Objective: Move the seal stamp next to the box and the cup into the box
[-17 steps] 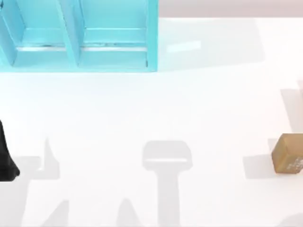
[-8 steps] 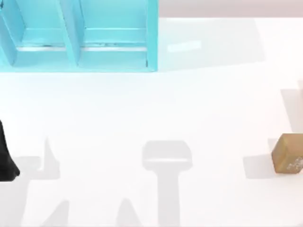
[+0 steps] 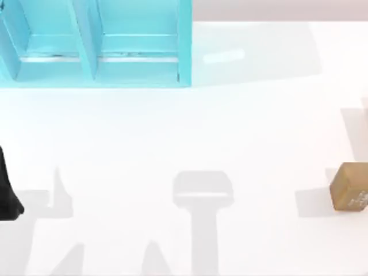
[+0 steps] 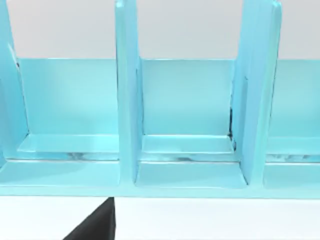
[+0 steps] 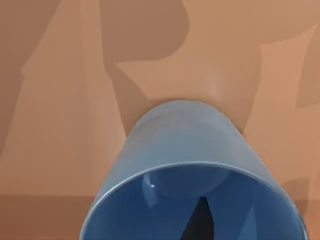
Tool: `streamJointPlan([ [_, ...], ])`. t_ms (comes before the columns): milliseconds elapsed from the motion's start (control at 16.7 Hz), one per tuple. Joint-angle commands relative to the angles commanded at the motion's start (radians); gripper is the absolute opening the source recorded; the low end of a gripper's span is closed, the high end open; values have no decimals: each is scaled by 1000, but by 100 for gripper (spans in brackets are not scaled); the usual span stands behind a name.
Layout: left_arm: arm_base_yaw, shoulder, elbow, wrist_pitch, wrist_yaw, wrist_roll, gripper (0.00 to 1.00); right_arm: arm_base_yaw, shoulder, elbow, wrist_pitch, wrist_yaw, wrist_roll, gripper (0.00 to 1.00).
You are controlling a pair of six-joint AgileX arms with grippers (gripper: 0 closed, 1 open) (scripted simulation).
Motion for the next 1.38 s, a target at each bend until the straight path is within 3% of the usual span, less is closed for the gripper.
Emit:
streamJointPlan([
  [180, 0, 0, 0, 0, 0, 0, 100, 0, 0, 0, 0, 0, 0, 98],
  [240, 0, 0, 0, 0, 0, 0, 100, 0, 0, 0, 0, 0, 0, 100],
  [840, 0, 0, 0, 0, 0, 0, 100, 1, -5, 14, -14, -3, -1, 100],
  [1380, 0, 0, 0, 0, 0, 0, 100, 0, -83, 263, -304, 21, -11, 100],
])
